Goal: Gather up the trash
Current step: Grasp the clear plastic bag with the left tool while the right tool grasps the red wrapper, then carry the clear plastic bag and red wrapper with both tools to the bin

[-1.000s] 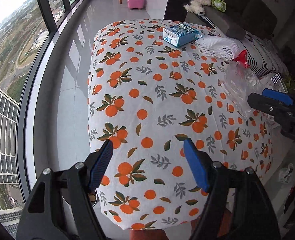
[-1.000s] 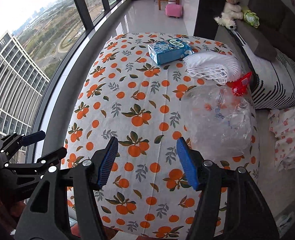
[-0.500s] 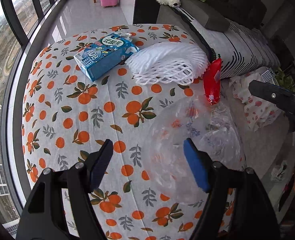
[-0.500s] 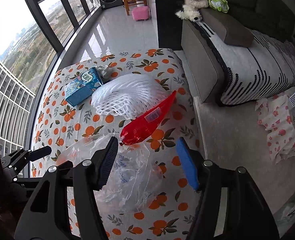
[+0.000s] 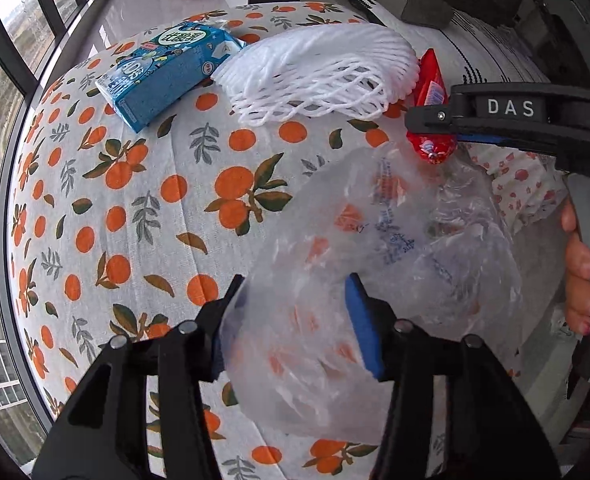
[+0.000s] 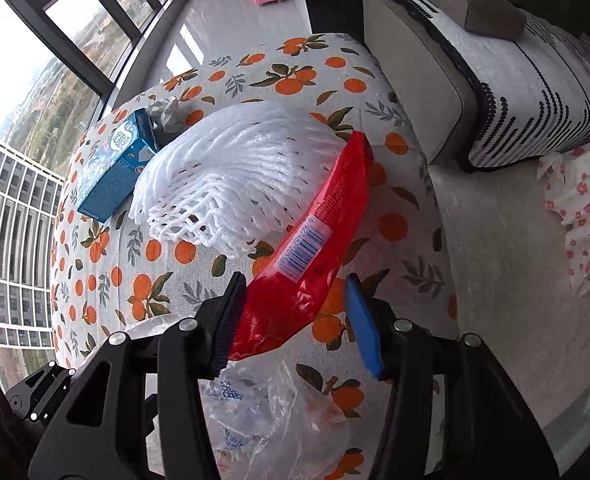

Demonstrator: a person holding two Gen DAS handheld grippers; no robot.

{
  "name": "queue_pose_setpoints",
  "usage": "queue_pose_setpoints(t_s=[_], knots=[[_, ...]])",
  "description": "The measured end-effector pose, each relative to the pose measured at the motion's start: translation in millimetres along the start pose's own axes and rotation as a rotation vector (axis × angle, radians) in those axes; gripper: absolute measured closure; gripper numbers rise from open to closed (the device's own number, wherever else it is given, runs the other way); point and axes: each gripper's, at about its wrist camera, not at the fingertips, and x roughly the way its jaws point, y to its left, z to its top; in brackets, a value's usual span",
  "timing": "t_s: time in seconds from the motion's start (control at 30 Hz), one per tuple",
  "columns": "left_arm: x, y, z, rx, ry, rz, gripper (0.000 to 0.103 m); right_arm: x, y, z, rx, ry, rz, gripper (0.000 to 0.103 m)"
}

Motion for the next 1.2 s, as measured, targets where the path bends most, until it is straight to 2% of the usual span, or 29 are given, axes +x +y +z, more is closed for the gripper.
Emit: queue_pose_setpoints(t_s=[0.03,0.07,0.13,0.17,0.3,0.6,0.83,1.0,1.2], knots=[[0,-2,0,0.005,0.001,-0.006,0.066,1,1,-1,-0.010,0.009,0.003,0.072],[0,-5,-1,0.016,0.000,-0.009,0.070,1,3,-3,-0.020,0.013,0.001,0.087],[-1,-9,-1,0.039,-0.004,-0.003,0.083,0,6,-6,-0.036,0.018,0.004,0.095],[-2,-11,-1,0.047,-0.005,-0.008,0.087,-3,7,-8,-0.038,0.013,0.002,0.098],[-10,-15,-4,0.064,-0.022,-0.017,0.097,-17,9,-13,-0.054,-0.009,-0.003,0.101],[-41,-12,-18,0.049,-0.063,-0.062,0.100,-61,13,-32,-0.091,-0.042,-0.020,0.101],[-63,-2,-37,0.026,-0.081,-0.059,0.100,-90,23,-45,-0.129,-0.057,-0.019,0.101],[-86,17,-55,-0.016,-0.102,-0.040,0.100,-106,51,-51,-0.200,-0.072,0.010,0.101],[-115,55,-86,-0.124,-0.132,0.005,0.100,-112,109,-60,-0.324,-0.074,0.062,0.101]])
